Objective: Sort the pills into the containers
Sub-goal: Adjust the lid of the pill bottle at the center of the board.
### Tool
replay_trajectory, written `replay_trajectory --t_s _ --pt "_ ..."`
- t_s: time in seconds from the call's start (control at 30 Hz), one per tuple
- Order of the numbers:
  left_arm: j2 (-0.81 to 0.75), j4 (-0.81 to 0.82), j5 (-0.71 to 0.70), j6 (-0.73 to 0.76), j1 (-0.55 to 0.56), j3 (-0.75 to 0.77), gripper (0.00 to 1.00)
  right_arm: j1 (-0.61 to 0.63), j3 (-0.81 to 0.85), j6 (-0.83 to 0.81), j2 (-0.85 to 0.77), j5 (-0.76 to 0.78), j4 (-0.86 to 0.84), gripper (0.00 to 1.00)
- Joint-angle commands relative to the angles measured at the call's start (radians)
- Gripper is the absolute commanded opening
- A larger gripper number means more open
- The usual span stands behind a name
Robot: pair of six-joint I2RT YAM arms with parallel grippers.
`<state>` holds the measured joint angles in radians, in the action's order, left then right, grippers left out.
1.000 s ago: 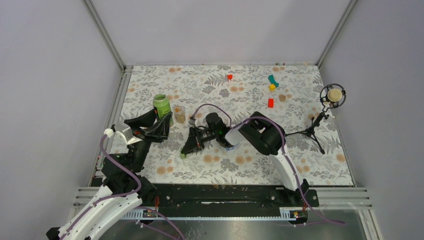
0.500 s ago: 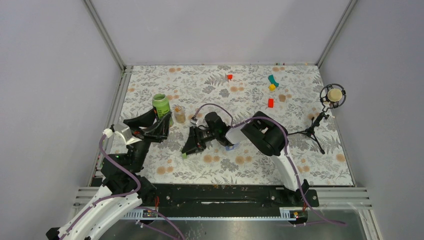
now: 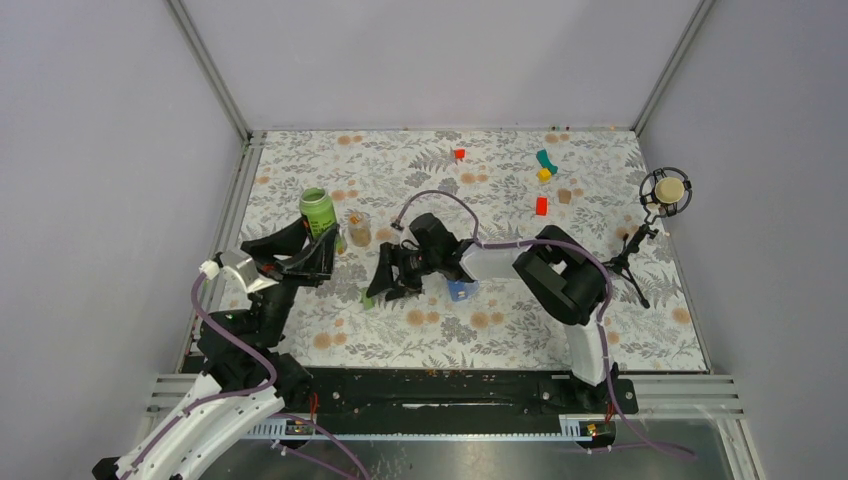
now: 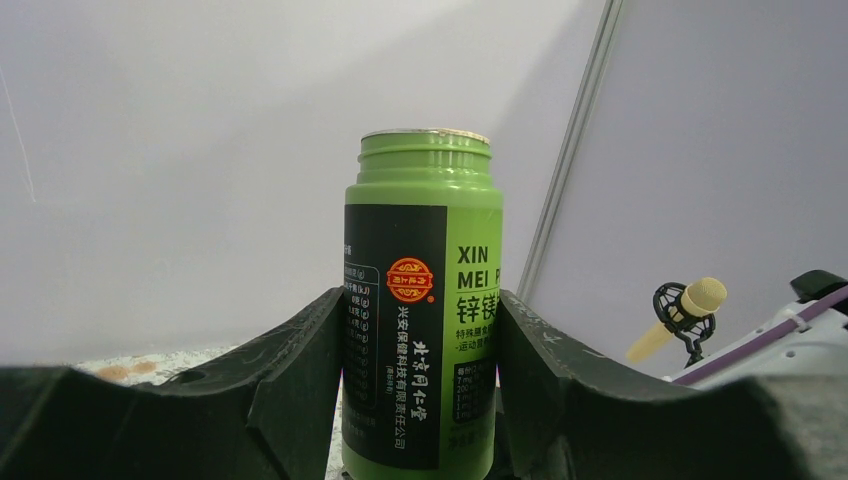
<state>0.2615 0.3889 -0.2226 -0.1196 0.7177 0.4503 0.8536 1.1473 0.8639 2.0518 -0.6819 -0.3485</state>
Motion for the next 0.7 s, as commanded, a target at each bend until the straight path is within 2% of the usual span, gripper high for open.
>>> replay_trajectory --t_s 0.0,0.2,0.43,0.53,0.67 --pt "-0.018 0.036 -0.015 0.02 -0.004 0.047 0.0 0.049 0.055 -0.127 -0.108 0.254 0.256 0.78" --pt "-0.038 0.032 -0.015 0.028 -0.004 0.047 0.0 0.19 0.188 -0.216 -0.128 0.655 0.468 0.86" --pt "-0.07 0.024 -0.027 0.04 -0.005 0.047 0.0 0.274 0.456 -0.268 0.041 0.976 0.687 0.91" --pt "-0.079 0.027 -0.032 0.044 -0.005 0.047 0.0 0.275 0.511 -0.282 0.094 1.034 0.707 0.9" --pt "-0.081 0.051 -0.03 0.046 -0.005 0.04 0.0 0.275 0.545 -0.307 0.14 1.048 0.683 0.82"
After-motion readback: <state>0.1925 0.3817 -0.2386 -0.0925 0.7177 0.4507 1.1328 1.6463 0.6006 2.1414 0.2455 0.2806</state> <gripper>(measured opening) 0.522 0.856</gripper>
